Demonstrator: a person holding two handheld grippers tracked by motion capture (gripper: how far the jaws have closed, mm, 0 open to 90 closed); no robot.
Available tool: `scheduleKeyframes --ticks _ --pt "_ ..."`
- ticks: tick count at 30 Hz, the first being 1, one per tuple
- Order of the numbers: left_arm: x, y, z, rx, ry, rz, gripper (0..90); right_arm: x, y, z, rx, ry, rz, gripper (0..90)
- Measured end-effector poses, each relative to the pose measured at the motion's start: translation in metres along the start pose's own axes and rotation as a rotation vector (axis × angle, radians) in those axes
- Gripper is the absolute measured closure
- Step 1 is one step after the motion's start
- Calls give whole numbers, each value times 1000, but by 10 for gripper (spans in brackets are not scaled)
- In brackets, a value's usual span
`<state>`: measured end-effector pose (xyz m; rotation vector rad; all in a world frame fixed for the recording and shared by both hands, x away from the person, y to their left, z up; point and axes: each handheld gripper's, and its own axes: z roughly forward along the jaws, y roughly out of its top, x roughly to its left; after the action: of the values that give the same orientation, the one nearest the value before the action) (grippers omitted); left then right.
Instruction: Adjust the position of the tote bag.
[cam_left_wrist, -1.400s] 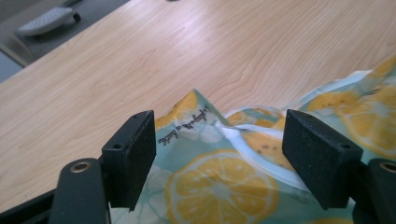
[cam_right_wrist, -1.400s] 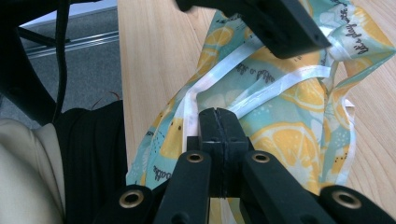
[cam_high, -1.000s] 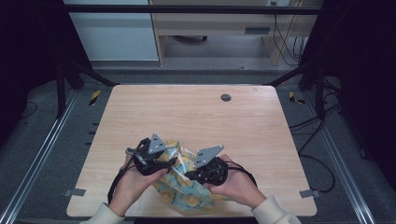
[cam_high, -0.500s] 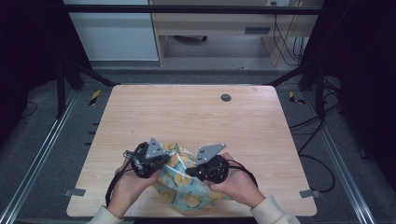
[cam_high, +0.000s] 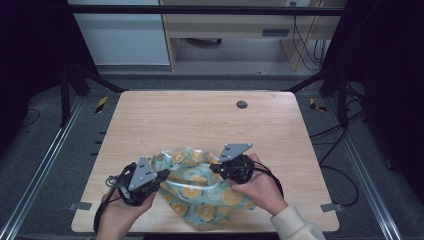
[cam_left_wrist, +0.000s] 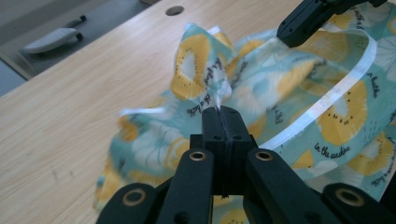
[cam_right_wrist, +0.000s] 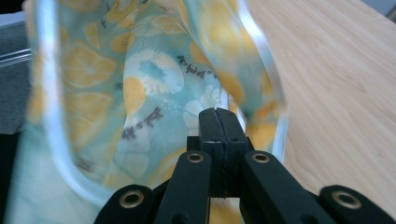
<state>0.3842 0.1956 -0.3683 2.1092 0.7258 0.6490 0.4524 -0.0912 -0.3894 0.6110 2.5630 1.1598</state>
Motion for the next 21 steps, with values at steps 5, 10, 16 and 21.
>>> scheduleKeyframes --ticks 5,10,16,21 --pt "6 -16 -2 7 -7 -46 900 -12 -6 -4 17 -44 16 900" --pt "-11 -40 14 76 -68 -41 900 -20 -9 -4 21 -56 29 900" --pt "-25 -57 36 120 -112 -38 900 -18 -9 -1 5 -35 28 857" --pt "-33 -62 51 151 -123 -7 900 -17 -2 -8 -35 -34 43 773"
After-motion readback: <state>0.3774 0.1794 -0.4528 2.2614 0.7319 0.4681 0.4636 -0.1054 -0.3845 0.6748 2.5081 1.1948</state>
